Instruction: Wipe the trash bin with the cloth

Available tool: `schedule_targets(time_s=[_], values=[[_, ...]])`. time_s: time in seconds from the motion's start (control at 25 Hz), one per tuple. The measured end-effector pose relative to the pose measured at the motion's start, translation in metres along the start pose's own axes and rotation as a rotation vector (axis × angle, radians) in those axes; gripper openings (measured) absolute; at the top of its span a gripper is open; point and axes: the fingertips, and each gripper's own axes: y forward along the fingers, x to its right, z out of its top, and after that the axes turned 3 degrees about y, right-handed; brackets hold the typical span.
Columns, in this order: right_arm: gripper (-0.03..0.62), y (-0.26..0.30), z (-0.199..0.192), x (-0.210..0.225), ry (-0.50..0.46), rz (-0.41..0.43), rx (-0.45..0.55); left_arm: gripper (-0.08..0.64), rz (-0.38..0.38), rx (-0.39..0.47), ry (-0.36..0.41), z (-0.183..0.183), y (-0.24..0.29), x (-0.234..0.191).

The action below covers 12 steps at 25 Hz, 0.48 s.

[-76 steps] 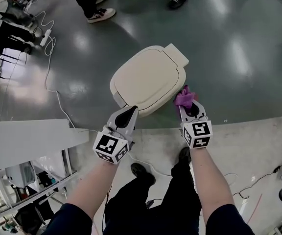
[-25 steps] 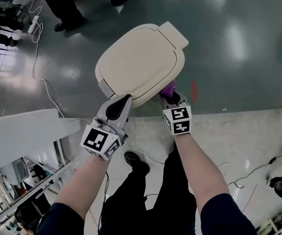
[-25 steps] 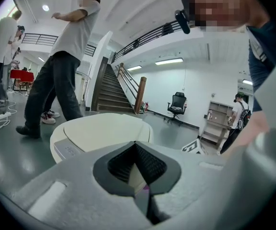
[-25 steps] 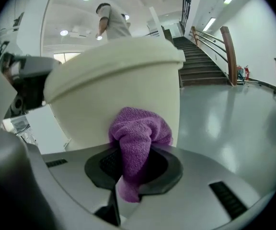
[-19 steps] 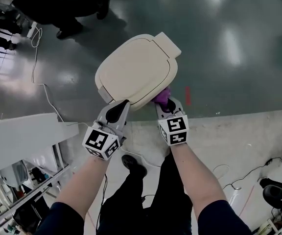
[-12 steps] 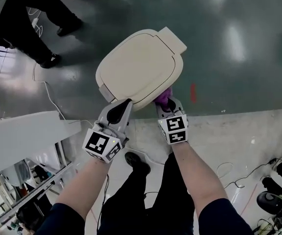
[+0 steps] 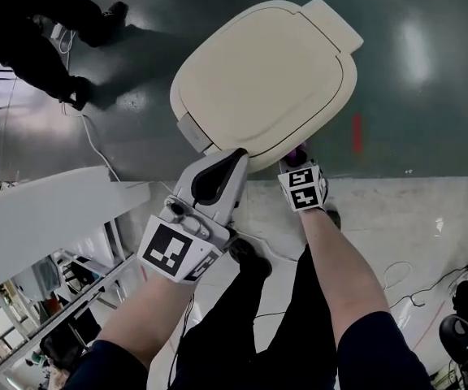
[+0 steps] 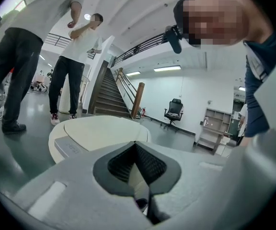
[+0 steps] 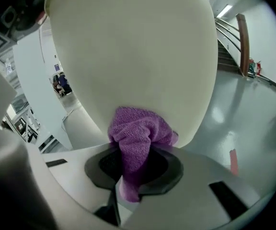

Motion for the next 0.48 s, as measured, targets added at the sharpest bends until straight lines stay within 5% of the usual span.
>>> schedule_targets(time_s=[0.28,0.48], values=[[0.077,0.039,-0.037,-0.011,-0.018,0.001,-0.087,-0.012,-0.035,0.007,0.022,-0.003,-0.002,0.000],[0.077,0.010,-0.012,-0.027,0.005,0.023,-0.051,-0.012,-0.026,-0.033,0.020,-0.005,-0.004,0.001]])
